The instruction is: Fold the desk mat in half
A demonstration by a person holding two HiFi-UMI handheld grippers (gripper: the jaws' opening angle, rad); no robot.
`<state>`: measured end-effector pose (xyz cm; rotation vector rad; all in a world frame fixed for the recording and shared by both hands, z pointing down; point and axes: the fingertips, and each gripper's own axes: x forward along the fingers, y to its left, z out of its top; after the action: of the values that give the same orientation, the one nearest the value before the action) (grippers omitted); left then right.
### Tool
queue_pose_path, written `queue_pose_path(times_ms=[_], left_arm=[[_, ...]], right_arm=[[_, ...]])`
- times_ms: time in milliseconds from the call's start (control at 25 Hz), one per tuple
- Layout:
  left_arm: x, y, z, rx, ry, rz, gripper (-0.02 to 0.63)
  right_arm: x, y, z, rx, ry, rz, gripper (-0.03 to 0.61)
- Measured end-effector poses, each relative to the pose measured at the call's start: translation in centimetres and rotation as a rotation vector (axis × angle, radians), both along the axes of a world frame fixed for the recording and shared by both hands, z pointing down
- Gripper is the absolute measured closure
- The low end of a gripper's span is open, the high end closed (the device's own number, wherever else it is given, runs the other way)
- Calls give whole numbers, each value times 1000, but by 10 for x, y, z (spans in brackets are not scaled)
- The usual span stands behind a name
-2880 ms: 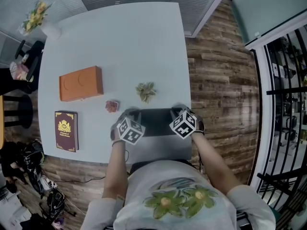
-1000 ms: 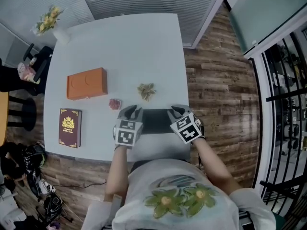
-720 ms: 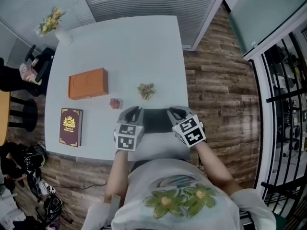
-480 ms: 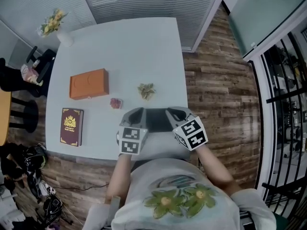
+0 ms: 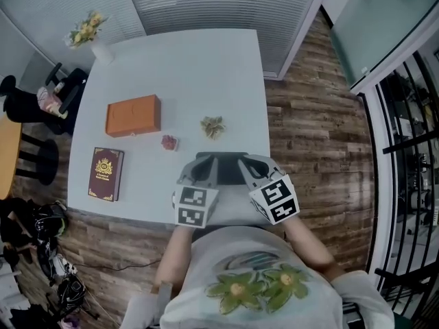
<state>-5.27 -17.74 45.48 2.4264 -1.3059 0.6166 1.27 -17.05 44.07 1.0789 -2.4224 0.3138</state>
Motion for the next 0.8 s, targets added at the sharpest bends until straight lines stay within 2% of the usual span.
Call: queue_pose_path(times_ms=[800], left_arm=[[14, 35, -35, 49, 43, -35, 611]], right_arm=[[9, 37, -30, 52, -13, 9, 561]])
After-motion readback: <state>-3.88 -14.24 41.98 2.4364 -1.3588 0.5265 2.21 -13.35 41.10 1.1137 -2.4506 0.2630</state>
